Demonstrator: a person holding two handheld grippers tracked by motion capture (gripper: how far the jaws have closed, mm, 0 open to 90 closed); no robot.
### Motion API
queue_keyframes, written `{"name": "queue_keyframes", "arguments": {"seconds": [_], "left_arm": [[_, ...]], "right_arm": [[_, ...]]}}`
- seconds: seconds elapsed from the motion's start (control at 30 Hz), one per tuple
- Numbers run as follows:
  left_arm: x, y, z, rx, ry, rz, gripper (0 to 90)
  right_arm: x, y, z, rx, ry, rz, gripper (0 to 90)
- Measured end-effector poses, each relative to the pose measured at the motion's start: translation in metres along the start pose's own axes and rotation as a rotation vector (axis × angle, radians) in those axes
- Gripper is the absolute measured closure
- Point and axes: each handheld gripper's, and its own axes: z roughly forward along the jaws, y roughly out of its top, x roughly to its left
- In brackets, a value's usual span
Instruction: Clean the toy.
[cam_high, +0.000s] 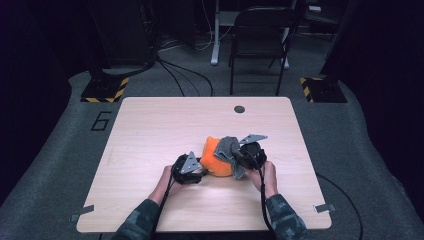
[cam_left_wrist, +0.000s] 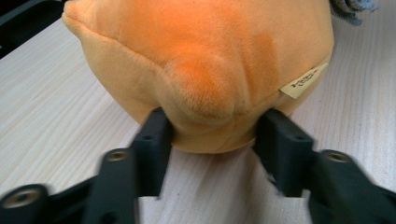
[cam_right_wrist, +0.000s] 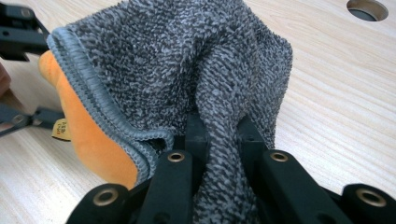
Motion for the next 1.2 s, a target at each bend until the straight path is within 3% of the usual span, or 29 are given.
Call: {"name": "queue_keyframes", "arguments": {"seconds": [0.1,0.2,0.33,0.43,0.5,0.57,0.7,0.93,0.97,1.13,1.2], "left_arm": [[0.000,0.000,-0.001,0.003,0.006,0.003,65.2],[-0.001,0.000,-0.002,0.006,0.012,0.006,73.7],[-0.001,-0.001,-0.002,0.002,0.013,0.009,77.5],[-0.002,-0.002,-0.002,-0.001,0.016,0.014,78.8],[-0.002,-0.002,-0.002,-0.002,0.017,0.018,79.4],[-0.001,-0.003,-0.003,-0.002,0.017,0.025,80.0],[-0.002,-0.004,-0.003,-0.014,0.021,0.032,81.5],[-0.004,-0.008,-0.003,-0.037,0.030,0.060,83.6],[-0.004,-0.008,-0.003,-0.042,0.034,0.064,83.8],[-0.006,-0.006,-0.008,-0.106,0.063,0.071,85.2],[-0.005,-0.001,-0.011,-0.148,0.059,0.040,85.4]], "right_arm": [[-0.001,0.000,-0.002,-0.010,0.011,0.013,79.9],[-0.011,0.000,-0.014,-0.043,0.027,0.040,79.6],[-0.034,-0.005,-0.046,-0.090,-0.039,0.099,79.5],[-0.053,-0.021,-0.072,-0.105,-0.106,0.142,79.5],[-0.062,-0.034,-0.078,-0.093,-0.130,0.168,79.5],[-0.068,-0.049,-0.080,-0.059,-0.165,0.182,79.5],[-0.077,-0.068,-0.073,-0.002,-0.188,0.214,79.2],[-0.078,-0.067,-0.069,0.004,-0.192,0.199,79.0],[-0.078,-0.067,-0.068,0.006,-0.191,0.214,79.1],[-0.083,-0.068,-0.069,0.010,-0.194,0.220,79.0],[-0.084,-0.068,-0.069,0.006,-0.196,0.233,79.0]]}}
